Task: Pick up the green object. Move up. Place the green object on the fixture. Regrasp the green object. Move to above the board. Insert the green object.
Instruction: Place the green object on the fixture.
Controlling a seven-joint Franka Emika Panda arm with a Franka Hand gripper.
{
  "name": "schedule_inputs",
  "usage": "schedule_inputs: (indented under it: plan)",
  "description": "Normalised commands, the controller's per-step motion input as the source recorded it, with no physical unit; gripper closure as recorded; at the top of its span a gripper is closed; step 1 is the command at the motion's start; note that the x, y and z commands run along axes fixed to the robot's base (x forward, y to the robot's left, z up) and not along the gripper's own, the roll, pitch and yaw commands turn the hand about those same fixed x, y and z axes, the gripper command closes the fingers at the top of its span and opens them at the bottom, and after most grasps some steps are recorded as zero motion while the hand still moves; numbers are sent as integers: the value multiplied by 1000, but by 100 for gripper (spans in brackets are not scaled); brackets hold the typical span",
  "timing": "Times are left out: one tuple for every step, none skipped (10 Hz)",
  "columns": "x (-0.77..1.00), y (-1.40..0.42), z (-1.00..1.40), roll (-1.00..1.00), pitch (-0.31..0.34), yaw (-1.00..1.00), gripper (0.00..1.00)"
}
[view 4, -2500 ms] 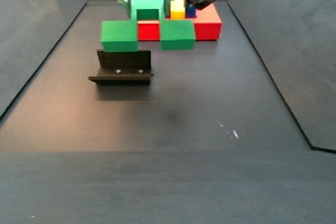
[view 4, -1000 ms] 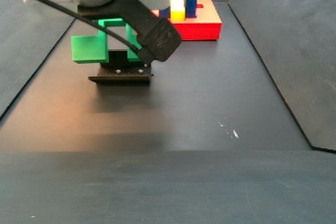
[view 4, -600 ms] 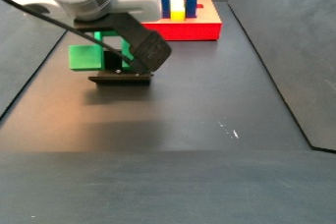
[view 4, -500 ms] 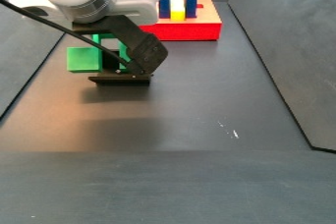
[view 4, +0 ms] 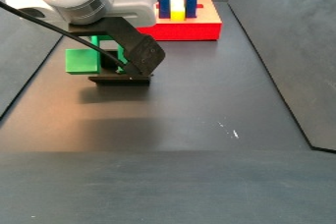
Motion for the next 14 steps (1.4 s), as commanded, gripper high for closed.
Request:
schedule_inputs:
  plan:
    - [49,109,103,-254,0,-397,100]
    - [74,31,40,-231,-26,-360,100]
    - [117,0,0,-163,-43,-340,100]
    - [97,0,0,-26,0,-271,100]
    - [63,0,-54,0,0,-123,100]
    - [0,0,-169,0,0,-29,100]
    - [0,0,-266,23,0,0,100]
    - [-3,0,-274,29,0,0,100]
    - [-6,0,-186,0,0,0,100]
    - [0,0,-91,71,0,0,100]
    - [-17,0,0,0,0,0,100]
    - [0,11,0,83,0,0,100]
    - [0,11,0,74,0,0,100]
    - [0,0,0,0,0,0,0]
